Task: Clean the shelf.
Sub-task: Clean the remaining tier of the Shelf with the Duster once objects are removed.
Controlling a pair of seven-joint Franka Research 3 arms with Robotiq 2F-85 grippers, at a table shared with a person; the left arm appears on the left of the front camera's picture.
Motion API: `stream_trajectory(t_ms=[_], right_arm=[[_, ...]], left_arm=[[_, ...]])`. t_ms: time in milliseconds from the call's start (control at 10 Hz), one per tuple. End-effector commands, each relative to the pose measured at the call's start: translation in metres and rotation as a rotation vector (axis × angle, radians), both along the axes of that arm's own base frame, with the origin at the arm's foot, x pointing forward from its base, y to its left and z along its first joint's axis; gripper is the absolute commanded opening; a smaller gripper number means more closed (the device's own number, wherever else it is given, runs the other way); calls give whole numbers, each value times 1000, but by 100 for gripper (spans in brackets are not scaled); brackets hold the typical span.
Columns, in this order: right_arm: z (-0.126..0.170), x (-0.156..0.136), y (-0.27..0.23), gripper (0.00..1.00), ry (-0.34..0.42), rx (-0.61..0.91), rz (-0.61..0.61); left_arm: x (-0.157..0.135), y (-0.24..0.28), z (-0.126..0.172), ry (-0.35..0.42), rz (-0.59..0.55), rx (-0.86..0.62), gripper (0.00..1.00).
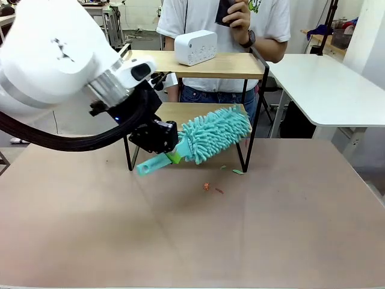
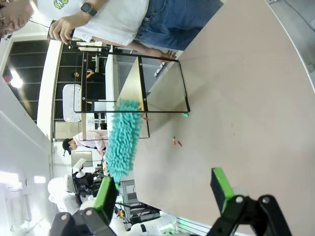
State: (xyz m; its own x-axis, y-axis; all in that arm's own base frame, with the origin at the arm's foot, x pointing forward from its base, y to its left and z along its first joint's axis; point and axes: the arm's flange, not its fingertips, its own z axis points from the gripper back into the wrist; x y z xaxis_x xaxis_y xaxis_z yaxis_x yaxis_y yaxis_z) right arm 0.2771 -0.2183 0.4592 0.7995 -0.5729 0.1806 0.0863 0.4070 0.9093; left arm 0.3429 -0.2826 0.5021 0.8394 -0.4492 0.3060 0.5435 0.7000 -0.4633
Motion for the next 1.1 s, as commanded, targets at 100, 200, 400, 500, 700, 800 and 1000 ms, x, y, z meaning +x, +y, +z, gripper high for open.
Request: stream_trajectory(t_ms=[100, 200, 400, 500, 700, 800, 1000], right_arm=[[1, 3, 0, 100, -36, 2, 0], [1, 3, 0, 100, -36, 2, 0], [1, 3, 0, 100, -36, 2, 0], [1, 3, 0, 100, -36, 2, 0], [1, 3, 0, 100, -36, 2, 0], [1, 3, 0, 100, -36, 2, 0], [1, 3, 0, 100, -36, 2, 0]], left_arm=[[-20, 48, 14, 115, -226, -89, 12], [-23, 61, 19, 102, -214, -106, 12], [-25, 81, 21, 88, -176, -110, 12], [-24, 92, 22, 81, -148, -99, 12], [-25, 119, 31, 77, -98, -135, 12], [-27, 136, 37, 76, -85, -156, 12], [-38, 186, 55, 79, -54, -183, 12]])
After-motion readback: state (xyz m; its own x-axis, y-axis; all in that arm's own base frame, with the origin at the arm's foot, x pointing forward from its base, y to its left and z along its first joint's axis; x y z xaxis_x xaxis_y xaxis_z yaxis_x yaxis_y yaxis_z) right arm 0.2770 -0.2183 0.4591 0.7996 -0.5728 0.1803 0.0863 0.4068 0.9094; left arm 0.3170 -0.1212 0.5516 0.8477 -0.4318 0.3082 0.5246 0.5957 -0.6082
